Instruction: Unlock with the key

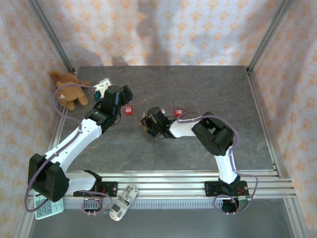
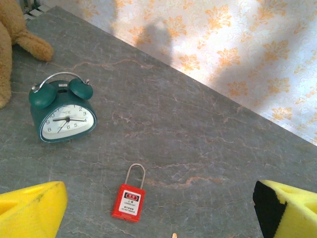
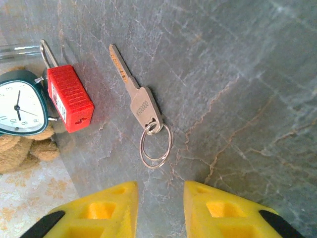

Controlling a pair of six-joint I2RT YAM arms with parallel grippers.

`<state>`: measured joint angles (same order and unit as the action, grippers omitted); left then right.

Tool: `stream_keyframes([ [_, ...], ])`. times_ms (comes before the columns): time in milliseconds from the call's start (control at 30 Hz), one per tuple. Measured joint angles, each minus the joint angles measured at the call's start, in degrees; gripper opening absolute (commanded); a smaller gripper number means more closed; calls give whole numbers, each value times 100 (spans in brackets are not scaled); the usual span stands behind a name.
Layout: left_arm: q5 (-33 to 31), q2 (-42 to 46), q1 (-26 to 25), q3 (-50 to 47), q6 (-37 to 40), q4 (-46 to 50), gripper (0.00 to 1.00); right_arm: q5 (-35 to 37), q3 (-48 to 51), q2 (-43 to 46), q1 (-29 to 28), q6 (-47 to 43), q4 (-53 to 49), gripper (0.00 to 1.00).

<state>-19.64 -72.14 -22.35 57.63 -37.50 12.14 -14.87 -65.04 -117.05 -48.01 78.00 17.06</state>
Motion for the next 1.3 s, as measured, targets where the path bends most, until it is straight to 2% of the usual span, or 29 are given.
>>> stream_keyframes([
  [367,17,0,0,0,2,-2,98,63,0,-76,111,0,238,28],
  [900,20,-2,0,-4,7,-48,97,179,0,-166,249,72,334,11],
  [1300,20,-37,0,-4,44,-103,97,181,57,-177,345,85,409,5],
])
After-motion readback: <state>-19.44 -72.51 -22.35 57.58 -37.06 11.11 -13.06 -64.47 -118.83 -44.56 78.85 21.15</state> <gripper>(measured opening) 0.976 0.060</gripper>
